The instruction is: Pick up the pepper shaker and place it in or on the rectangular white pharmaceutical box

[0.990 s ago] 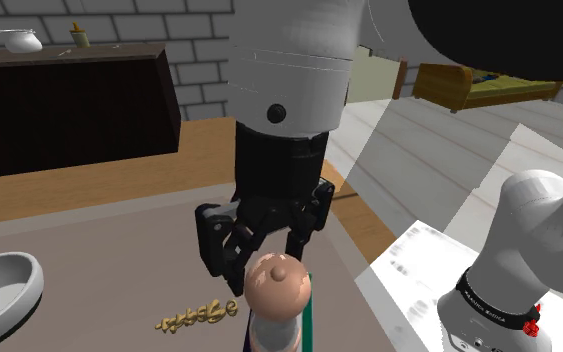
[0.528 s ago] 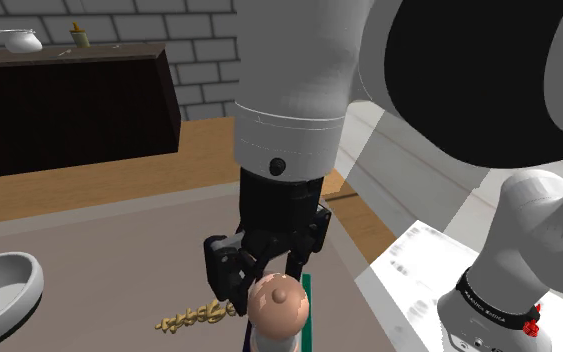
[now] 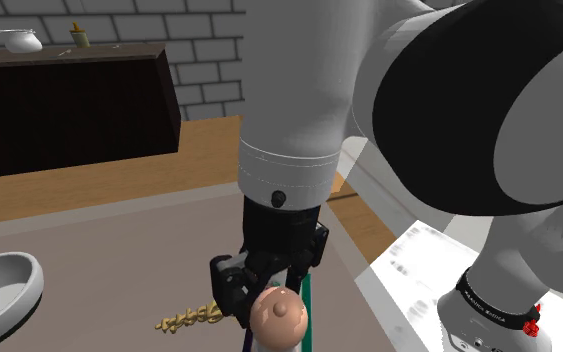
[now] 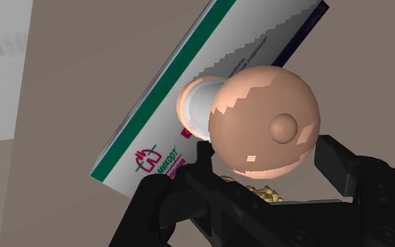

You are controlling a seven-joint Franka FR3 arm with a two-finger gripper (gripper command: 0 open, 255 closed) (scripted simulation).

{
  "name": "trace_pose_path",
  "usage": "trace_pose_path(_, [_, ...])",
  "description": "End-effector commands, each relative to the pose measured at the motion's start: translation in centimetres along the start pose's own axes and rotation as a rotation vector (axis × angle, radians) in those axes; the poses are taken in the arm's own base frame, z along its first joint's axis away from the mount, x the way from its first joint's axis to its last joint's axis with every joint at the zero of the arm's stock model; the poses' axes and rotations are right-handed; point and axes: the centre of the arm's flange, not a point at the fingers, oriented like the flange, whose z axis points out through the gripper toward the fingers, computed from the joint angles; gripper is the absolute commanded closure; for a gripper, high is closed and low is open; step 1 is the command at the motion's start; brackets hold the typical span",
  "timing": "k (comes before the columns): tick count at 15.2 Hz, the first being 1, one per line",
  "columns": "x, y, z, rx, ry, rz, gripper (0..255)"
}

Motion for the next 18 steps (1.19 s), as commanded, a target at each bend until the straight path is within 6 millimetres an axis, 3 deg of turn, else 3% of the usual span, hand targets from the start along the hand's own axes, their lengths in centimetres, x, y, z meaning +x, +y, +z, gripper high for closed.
trace_pose_path(1, [0.0, 0.0, 0.0, 0.000, 0.000, 0.000, 255])
trace_pose_path(4, [0.0, 0.0, 0.0, 0.000, 0.000, 0.000, 255])
trace_pose_path(5, [0.0, 0.0, 0.0, 0.000, 0.000, 0.000, 0])
trace_pose_path(10, [0.0, 0.0, 0.0, 0.000, 0.000, 0.000, 0])
trace_pose_path(14, [0.0, 0.0, -5.0, 0.000, 0.000, 0.000, 0])
trace_pose_path(18, [0.0, 0.0, -5.0, 0.000, 0.000, 0.000, 0])
